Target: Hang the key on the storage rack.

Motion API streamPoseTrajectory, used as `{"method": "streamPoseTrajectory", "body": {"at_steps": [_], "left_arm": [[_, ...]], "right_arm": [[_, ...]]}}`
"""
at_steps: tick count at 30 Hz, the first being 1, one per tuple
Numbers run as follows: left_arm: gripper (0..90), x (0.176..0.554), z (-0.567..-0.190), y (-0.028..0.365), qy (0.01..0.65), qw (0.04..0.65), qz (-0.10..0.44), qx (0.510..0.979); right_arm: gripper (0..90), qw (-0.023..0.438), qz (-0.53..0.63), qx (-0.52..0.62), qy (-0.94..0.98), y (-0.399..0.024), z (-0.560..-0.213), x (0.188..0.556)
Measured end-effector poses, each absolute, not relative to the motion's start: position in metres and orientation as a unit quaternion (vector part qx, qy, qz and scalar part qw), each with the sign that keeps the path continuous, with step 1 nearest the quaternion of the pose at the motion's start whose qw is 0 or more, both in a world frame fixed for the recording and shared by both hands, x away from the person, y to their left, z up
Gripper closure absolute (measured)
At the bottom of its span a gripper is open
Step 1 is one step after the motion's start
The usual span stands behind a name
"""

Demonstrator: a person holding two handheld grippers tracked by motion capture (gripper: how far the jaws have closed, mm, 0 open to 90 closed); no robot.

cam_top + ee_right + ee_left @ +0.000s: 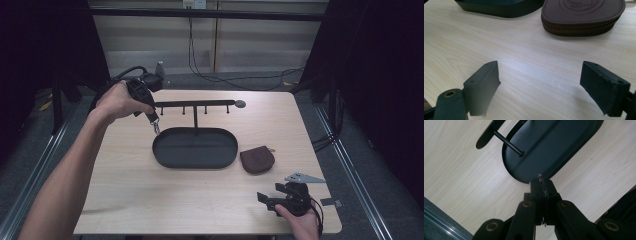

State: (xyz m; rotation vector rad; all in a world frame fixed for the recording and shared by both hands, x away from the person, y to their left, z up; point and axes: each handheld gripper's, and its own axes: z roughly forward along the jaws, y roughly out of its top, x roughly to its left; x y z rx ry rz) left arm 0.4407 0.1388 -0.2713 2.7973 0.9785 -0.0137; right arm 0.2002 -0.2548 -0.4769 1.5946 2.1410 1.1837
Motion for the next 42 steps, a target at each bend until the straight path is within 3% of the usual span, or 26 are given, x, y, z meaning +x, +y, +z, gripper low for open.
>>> {"method": "streamPoseTrajectory", "body": {"at_steps": [22, 42], "left_arm": [[89.2, 0.469, -0.283, 0.131, 0.353, 0.089, -0.012, 0.931], [89.8, 0.475, -0.287, 0.134, 0.374, 0.094, 0.015, 0.923]], "right_arm": [[15.2, 0.105, 0.401, 0.540, 0.733, -0.254, -0.477, 0.200], [15.3, 0.105, 0.399, 0.539, 0.734, -0.253, -0.478, 0.200]]}}
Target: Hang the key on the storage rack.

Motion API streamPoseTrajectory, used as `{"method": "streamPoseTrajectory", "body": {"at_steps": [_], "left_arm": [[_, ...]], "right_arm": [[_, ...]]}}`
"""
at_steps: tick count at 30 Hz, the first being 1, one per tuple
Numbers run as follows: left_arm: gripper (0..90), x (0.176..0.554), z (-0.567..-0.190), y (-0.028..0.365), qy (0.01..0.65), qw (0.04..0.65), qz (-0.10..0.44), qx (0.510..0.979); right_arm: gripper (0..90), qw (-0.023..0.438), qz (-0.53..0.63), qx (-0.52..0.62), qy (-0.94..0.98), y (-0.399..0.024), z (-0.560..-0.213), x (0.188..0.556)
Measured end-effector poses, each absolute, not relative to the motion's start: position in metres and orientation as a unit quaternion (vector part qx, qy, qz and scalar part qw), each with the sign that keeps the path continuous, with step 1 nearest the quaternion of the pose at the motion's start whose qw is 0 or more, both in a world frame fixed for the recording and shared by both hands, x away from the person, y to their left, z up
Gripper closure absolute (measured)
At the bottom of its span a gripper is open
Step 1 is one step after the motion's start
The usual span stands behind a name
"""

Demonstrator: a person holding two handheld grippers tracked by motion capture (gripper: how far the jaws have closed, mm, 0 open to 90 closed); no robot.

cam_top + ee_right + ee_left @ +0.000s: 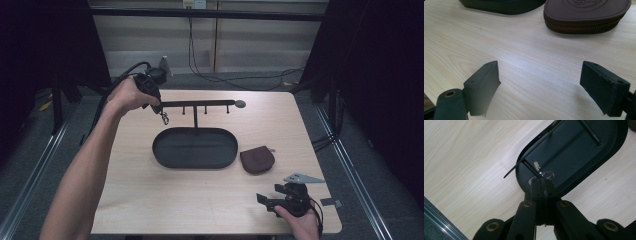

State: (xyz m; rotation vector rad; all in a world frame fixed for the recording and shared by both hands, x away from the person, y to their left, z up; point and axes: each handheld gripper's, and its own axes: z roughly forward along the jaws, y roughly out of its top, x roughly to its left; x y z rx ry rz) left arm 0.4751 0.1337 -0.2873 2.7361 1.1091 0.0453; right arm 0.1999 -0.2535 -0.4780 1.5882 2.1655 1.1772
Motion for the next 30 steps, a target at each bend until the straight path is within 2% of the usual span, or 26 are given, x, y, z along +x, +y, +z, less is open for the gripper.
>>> {"method": "streamPoseTrajectory", "body": {"at_steps": [5, 10, 26, 30], "left_arm": [[87.5, 0.471, -0.285, 0.136, 0.379, 0.093, 0.026, 0.920], [85.9, 0.467, -0.287, 0.144, 0.385, 0.092, 0.014, 0.918], [83.1, 0.442, -0.293, 0.180, 0.388, 0.154, -0.003, 0.909], [78.7, 0.431, -0.300, 0.188, 0.387, 0.164, 0.001, 0.907]], "right_arm": [[15.3, 0.104, 0.397, 0.542, 0.734, -0.254, -0.478, 0.200], [15.3, 0.105, 0.397, 0.539, 0.735, -0.253, -0.478, 0.200], [15.3, 0.101, 0.397, 0.547, 0.730, -0.255, -0.479, 0.203], [15.3, 0.100, 0.396, 0.546, 0.732, -0.255, -0.479, 0.204]]}}
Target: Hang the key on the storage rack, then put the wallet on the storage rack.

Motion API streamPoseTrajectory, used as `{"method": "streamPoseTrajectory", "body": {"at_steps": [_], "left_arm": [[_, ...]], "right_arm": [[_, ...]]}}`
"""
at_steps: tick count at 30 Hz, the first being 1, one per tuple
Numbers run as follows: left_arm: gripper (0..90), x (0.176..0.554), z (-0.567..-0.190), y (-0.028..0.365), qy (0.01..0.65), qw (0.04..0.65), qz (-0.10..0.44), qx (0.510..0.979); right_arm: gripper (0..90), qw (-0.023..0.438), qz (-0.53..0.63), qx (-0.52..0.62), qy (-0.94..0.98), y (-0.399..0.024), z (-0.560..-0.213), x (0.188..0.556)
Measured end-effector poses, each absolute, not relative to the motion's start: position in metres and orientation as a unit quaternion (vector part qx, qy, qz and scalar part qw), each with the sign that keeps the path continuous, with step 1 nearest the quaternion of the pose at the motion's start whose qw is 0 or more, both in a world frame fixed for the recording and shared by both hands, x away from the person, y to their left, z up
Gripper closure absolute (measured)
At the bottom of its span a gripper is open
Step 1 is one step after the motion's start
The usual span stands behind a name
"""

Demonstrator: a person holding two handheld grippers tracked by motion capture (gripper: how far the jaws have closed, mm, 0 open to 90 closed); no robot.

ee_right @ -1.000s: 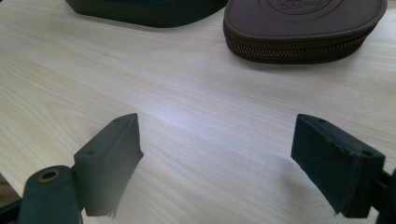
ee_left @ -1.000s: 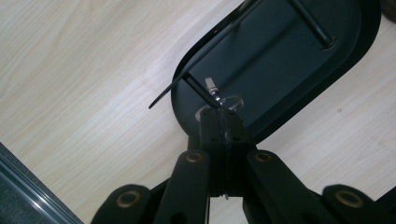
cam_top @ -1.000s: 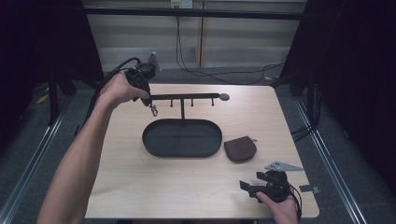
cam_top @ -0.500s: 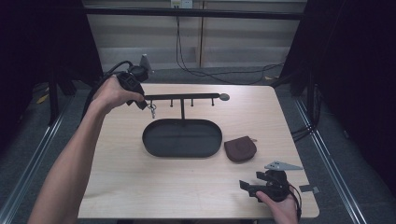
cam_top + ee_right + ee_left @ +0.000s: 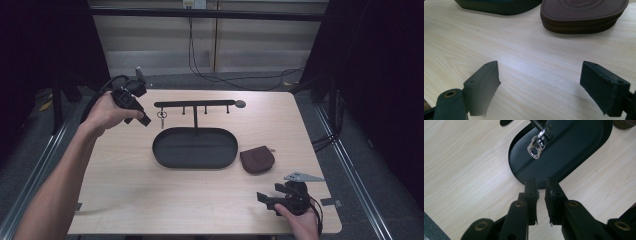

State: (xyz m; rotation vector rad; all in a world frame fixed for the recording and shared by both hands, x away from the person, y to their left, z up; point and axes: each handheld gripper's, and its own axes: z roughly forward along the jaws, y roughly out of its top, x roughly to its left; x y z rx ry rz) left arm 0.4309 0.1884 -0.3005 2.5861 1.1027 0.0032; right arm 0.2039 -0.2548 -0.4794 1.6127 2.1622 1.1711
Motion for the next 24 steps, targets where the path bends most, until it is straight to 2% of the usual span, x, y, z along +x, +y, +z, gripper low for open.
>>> {"method": "streamPoseTrajectory", "body": {"at_steps": [3, 5, 9, 19, 21, 24], "left_arm": [[67.9, 0.423, -0.305, 0.197, 0.393, 0.182, 0.012, 0.901], [67.3, 0.418, -0.308, 0.203, 0.398, 0.189, 0.016, 0.897], [59.9, 0.409, -0.314, 0.209, 0.396, 0.215, 0.023, 0.892], [47.3, 0.382, -0.328, 0.203, 0.381, 0.273, 0.036, 0.883], [41.8, 0.378, -0.330, 0.203, 0.376, 0.290, 0.039, 0.879], [38.4, 0.372, -0.332, 0.205, 0.373, 0.322, 0.045, 0.869]], "right_arm": [[15.3, 0.102, 0.397, 0.545, 0.731, -0.255, -0.479, 0.203], [15.3, 0.102, 0.395, 0.547, 0.731, -0.255, -0.479, 0.203], [15.3, 0.098, 0.399, 0.546, 0.730, -0.255, -0.480, 0.204], [15.4, 0.098, 0.400, 0.549, 0.728, -0.255, -0.479, 0.203], [15.4, 0.101, 0.400, 0.548, 0.727, -0.256, -0.479, 0.203], [15.4, 0.100, 0.399, 0.555, 0.723, -0.258, -0.479, 0.204]]}}
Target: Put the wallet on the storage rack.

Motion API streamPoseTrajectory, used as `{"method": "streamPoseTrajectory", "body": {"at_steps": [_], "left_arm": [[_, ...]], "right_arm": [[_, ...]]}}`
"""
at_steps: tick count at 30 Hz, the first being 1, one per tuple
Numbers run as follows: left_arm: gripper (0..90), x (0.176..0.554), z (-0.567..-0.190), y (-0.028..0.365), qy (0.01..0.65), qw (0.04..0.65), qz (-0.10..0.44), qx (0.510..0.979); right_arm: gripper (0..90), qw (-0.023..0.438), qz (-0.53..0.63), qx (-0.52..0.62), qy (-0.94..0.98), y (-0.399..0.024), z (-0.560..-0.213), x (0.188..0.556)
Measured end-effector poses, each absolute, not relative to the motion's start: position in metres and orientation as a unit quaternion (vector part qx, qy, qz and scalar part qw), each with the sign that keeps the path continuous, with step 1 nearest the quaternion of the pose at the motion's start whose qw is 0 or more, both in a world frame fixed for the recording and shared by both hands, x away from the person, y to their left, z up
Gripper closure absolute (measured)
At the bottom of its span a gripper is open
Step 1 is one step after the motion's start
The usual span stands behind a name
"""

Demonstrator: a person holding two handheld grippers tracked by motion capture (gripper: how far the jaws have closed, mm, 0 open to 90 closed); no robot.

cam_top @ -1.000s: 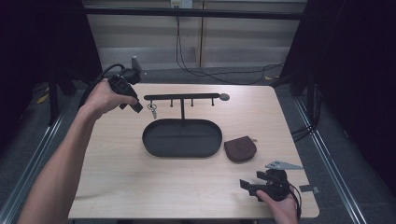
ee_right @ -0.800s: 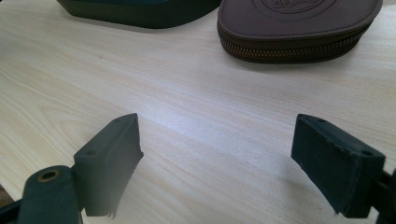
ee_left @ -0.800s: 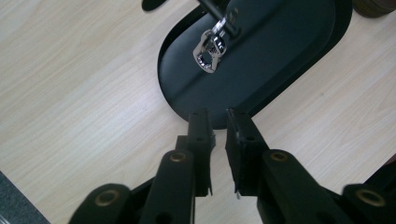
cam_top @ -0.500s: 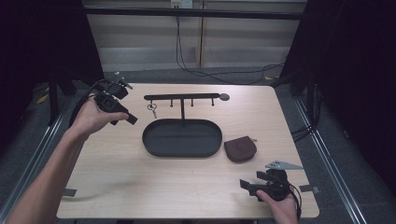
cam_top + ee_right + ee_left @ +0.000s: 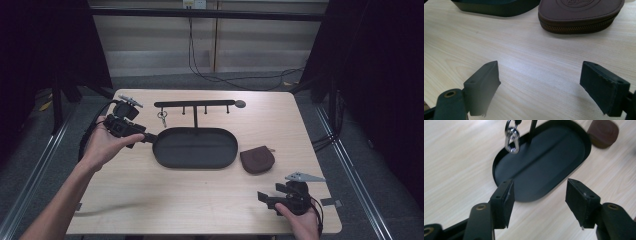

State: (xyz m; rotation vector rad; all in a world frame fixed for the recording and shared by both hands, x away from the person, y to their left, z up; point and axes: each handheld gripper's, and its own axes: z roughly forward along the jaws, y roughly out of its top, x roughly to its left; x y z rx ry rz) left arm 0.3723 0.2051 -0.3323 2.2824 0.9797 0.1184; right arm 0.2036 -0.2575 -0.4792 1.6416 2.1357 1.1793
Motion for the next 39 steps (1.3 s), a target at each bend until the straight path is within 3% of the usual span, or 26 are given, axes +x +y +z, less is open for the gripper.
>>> {"method": "streamPoseTrajectory", "body": {"at_steps": [5, 21, 30, 39], "left_arm": [[32.0, 0.363, -0.347, 0.212, 0.375, 0.328, 0.044, 0.866], [26.7, 0.320, -0.382, 0.252, 0.392, 0.387, 0.058, 0.833], [17.0, 0.301, -0.408, 0.267, 0.389, 0.402, 0.064, 0.826], [18.4, 0.270, -0.428, 0.275, 0.392, 0.408, 0.073, 0.821]], "right_arm": [[15.4, 0.101, 0.399, 0.556, 0.722, -0.257, -0.480, 0.205], [16.6, 0.099, 0.400, 0.554, 0.724, -0.257, -0.479, 0.204], [17.4, 0.096, 0.400, 0.554, 0.724, -0.258, -0.479, 0.204], [19.1, 0.086, 0.406, 0.551, 0.724, -0.258, -0.474, 0.204]]}}
